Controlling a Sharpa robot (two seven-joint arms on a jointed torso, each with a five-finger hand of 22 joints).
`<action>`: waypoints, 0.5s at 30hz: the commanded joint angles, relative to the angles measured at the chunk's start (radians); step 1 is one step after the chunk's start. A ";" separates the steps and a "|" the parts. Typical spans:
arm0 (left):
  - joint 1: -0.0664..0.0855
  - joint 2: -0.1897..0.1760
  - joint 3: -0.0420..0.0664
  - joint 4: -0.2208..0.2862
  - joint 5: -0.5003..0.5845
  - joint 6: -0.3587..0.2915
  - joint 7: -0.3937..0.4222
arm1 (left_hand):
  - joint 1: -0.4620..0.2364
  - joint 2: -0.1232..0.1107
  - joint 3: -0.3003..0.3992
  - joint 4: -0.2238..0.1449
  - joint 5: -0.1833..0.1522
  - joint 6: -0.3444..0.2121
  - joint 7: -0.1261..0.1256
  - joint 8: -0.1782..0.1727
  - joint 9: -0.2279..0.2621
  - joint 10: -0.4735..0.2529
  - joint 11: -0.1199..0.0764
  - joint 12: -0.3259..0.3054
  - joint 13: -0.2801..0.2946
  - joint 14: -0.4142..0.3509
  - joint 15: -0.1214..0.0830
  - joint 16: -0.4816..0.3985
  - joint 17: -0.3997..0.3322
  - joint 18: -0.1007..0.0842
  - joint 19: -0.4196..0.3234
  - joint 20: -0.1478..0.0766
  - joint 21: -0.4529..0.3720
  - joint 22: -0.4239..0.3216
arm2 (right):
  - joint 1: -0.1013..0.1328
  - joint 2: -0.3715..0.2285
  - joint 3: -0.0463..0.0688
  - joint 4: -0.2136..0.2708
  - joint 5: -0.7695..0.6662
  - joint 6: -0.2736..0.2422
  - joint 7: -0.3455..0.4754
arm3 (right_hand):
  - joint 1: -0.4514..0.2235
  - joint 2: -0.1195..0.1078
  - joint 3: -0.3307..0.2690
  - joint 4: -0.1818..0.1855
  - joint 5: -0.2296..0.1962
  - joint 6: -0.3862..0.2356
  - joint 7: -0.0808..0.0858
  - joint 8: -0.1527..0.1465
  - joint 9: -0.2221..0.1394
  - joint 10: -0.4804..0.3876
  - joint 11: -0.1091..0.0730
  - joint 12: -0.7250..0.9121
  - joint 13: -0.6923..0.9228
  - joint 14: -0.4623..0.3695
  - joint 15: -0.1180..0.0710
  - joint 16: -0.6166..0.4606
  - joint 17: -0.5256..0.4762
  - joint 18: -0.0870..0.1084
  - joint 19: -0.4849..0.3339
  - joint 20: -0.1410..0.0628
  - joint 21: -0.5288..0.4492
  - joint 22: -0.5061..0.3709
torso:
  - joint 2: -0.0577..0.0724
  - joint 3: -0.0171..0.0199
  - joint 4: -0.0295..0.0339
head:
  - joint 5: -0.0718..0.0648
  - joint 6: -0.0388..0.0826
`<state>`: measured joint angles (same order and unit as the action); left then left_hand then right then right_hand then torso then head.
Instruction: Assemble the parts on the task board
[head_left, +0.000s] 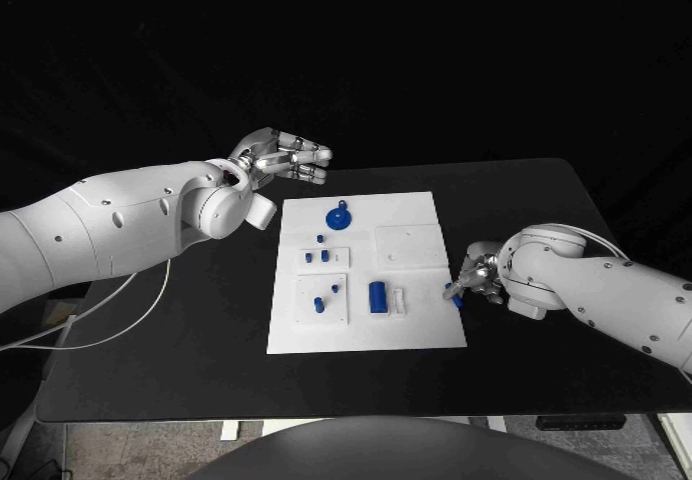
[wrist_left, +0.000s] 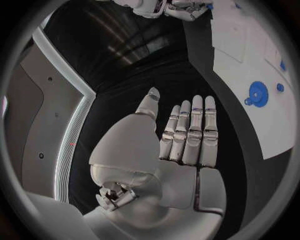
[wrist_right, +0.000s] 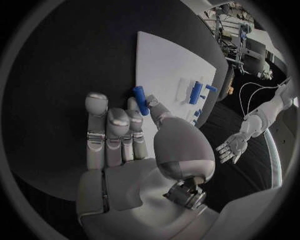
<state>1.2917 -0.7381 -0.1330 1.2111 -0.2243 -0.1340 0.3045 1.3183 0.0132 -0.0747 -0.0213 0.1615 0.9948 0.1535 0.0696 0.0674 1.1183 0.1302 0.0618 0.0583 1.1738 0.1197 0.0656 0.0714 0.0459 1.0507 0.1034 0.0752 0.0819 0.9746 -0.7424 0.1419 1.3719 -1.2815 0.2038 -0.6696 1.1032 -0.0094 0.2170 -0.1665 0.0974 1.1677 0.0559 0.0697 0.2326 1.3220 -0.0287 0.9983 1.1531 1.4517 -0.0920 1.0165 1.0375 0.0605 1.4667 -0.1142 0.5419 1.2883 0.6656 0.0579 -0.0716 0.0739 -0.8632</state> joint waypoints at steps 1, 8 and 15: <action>0.001 0.000 0.001 0.002 -0.003 0.013 0.004 | -0.009 0.004 -0.003 0.004 -0.004 -0.006 -0.002 0.005 0.001 -0.001 0.003 0.001 0.001 -0.007 0.001 -0.003 -0.001 0.003 -0.001 0.003 0.004 -0.002 | -0.023 0.001 -0.017 -0.010 -0.002 0.034 -0.018 | 0.001 0.018 0.013 -0.020 0.005 0.007 -0.002 -0.006 -0.108 0.002 -0.009 0.000 -0.001 0.001 -0.002 -0.002 -0.001 0.001 0.042 -0.002 -0.004 0.001 | -0.001 -0.0002 -0.0004 | 0.000 0.000; 0.001 0.000 0.001 0.002 -0.003 0.013 0.003 | -0.009 0.004 -0.003 0.004 -0.004 -0.006 -0.002 0.005 0.001 -0.001 0.003 0.001 0.001 -0.007 0.001 -0.003 -0.001 0.003 -0.001 0.003 0.004 -0.002 | -0.023 -0.010 -0.017 -0.011 0.014 -0.001 0.006 | -0.016 0.048 0.063 -0.050 0.012 0.041 -0.016 -0.003 -0.102 0.003 -0.015 -0.005 -0.006 0.001 -0.005 -0.006 -0.007 -0.003 0.042 -0.004 -0.006 -0.001 | -0.001 -0.0001 0.0004 | 0.000 0.001; 0.001 -0.001 0.001 0.000 -0.003 0.012 0.003 | -0.008 0.005 -0.002 0.007 -0.004 -0.007 -0.002 0.005 0.001 -0.002 0.003 0.001 0.001 -0.008 0.001 -0.003 -0.001 0.004 -0.001 0.003 0.004 -0.002 | -0.023 -0.036 -0.012 0.002 0.033 -0.022 0.044 | 0.015 0.062 0.081 -0.074 0.016 0.075 -0.025 -0.005 -0.097 0.012 -0.016 -0.004 -0.011 0.003 -0.003 -0.007 -0.012 -0.011 0.041 -0.003 -0.006 0.000 | -0.001 -0.0009 -0.0012 | 0.001 0.002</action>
<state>1.2917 -0.7391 -0.1329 1.2103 -0.2246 -0.1338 0.3022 1.3183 0.0132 -0.0773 -0.0186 0.1615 0.9949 0.1535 0.0696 0.0674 1.1183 0.1302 0.0618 0.0583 1.1738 0.1197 0.0656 0.0714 0.0459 1.0507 0.1034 0.0752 0.0819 0.9658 -0.7706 0.1380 1.3806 -1.2584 0.1671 -0.6282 1.0865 0.0333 0.2970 -0.2378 0.1081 1.2374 0.0296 0.0629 0.2144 1.3280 -0.0413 0.9944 1.1434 1.4517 -0.0920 1.0116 1.0272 0.0606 1.4667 -0.1142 0.5358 1.2881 0.6645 0.0577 -0.0720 0.0741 -0.8613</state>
